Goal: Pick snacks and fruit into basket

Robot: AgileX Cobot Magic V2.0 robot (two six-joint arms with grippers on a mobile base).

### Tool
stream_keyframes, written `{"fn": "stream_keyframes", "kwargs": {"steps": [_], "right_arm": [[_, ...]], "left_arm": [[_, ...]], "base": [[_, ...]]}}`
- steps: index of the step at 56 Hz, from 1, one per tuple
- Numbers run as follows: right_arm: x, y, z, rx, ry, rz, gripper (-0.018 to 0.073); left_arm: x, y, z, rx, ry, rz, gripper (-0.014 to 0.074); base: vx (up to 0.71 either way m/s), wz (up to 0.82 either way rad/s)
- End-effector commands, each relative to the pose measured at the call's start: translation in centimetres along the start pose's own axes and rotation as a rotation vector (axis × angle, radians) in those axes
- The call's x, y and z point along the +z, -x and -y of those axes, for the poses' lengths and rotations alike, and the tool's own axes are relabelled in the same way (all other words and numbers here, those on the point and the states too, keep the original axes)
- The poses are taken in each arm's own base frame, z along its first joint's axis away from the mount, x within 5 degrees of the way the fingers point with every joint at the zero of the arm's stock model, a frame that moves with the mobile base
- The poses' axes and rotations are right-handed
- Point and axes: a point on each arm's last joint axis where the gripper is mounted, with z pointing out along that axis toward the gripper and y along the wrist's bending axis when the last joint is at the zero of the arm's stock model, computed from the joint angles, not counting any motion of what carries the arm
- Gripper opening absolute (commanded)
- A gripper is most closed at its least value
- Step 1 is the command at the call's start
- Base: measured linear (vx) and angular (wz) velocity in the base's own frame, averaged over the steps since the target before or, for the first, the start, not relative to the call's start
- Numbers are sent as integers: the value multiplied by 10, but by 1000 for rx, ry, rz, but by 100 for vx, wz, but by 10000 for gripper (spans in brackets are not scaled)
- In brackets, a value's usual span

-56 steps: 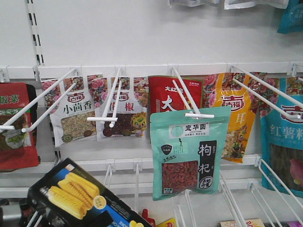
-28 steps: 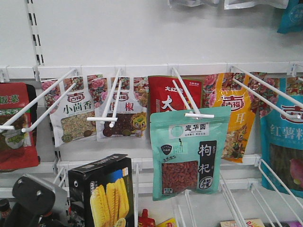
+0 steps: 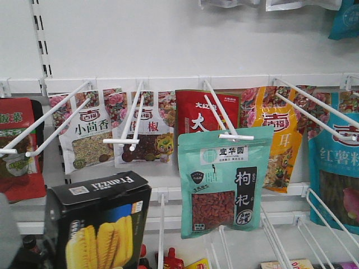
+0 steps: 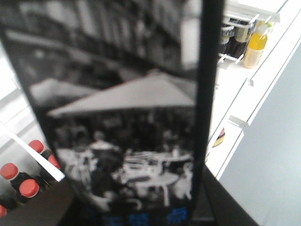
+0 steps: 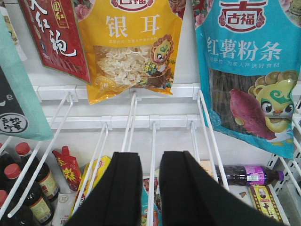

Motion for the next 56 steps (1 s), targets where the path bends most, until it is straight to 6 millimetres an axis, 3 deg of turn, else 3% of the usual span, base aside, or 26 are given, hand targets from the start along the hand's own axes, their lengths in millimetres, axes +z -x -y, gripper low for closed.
{"fn": "stream_keyframes", "kwargs": {"steps": [1, 25, 56], "right_arm": [[-4, 17, 1, -15, -11, 109, 209], [-4, 17, 1, -15, -11, 109, 209], [-4, 17, 1, -15, -11, 109, 209]], "left_arm": [[-27, 18, 1, 6, 9, 168, -8], [-73, 0, -9, -14, 122, 167, -8], [-76, -1, -9, -13, 125, 166, -8]], "base": [[0, 0], [0, 0], [0, 0]]}}
